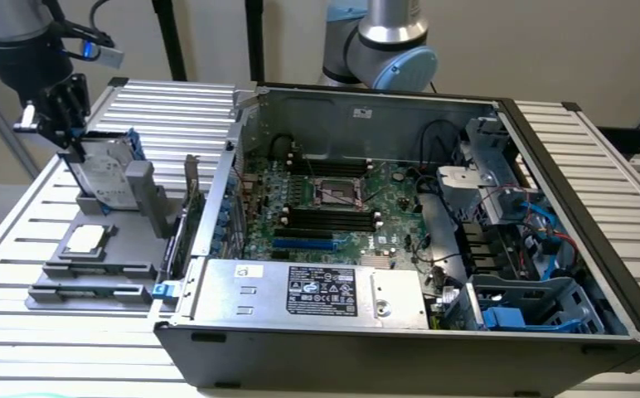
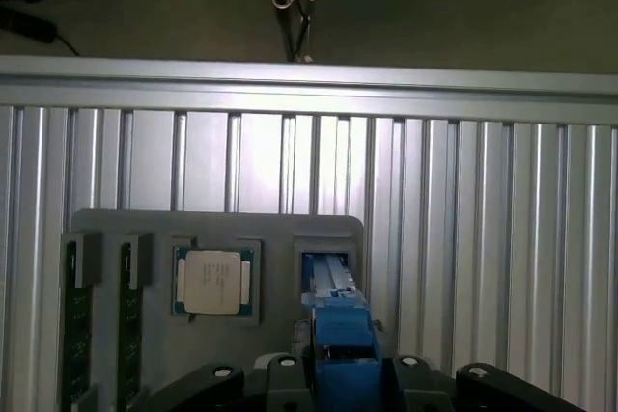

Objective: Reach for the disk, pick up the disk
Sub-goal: 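Pick up the disk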

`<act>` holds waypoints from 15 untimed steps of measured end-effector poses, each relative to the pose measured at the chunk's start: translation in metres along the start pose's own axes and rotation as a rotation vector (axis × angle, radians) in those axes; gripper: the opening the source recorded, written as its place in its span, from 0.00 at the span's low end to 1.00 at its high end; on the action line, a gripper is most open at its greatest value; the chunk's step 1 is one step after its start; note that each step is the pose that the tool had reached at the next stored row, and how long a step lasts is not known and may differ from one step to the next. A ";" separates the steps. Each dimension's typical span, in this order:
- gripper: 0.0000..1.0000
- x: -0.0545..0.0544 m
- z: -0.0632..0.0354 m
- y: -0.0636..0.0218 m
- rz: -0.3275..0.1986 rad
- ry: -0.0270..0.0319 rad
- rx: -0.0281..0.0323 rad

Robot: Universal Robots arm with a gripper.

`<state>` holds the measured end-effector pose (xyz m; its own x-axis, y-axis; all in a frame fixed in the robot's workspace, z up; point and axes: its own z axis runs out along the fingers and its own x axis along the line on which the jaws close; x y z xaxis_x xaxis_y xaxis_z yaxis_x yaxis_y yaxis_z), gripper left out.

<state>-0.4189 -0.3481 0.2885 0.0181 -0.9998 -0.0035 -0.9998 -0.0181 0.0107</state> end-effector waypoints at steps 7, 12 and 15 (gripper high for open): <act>0.33 0.002 0.0000 0.0000 0.009 -0.0002 0.0000; 0.33 0.002 0.0001 0.0000 0.009 -0.0001 0.0000; 0.33 0.002 0.0000 0.0000 0.009 -0.0006 0.0000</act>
<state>-0.4190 -0.3505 0.2885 0.0092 -0.9999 -0.0040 -0.9999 -0.0093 0.0107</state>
